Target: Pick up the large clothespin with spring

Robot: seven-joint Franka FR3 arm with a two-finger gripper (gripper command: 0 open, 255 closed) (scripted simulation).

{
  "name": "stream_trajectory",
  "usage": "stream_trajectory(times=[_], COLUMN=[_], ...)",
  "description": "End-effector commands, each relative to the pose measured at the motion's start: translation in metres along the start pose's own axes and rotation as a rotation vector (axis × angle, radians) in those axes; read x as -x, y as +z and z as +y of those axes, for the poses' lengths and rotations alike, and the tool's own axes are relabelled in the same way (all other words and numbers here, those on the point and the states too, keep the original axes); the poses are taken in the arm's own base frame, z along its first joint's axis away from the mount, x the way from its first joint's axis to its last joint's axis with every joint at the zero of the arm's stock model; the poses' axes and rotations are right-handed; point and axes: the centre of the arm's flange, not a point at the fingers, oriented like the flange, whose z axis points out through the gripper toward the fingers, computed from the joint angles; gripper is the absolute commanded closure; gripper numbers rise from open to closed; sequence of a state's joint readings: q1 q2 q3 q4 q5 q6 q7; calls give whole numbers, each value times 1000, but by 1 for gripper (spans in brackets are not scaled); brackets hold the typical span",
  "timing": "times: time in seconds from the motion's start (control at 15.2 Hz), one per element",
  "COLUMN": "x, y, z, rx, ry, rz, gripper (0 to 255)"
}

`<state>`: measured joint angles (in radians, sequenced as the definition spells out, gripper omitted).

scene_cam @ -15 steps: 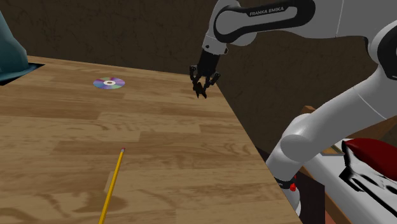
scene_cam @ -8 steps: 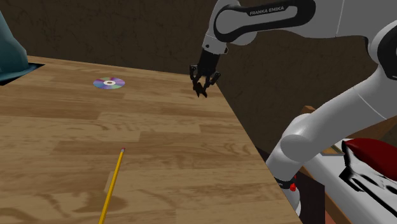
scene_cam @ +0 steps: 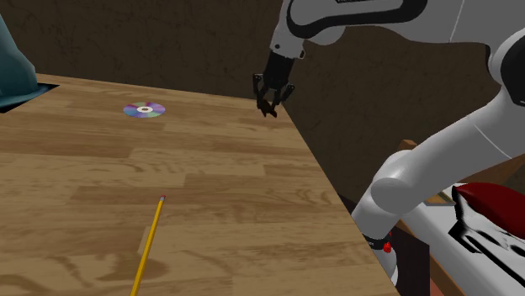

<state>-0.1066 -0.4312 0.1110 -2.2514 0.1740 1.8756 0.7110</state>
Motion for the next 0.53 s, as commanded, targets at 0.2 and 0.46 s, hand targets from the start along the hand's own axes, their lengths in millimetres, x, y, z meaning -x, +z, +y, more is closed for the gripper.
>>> stream_trajectory(times=[0.2, 0.46], x=[1, 2], y=[-27, -38], z=[-3, -5], rx=[0, 0], ry=[0, 0], rz=[0, 0], gripper=[255, 255])
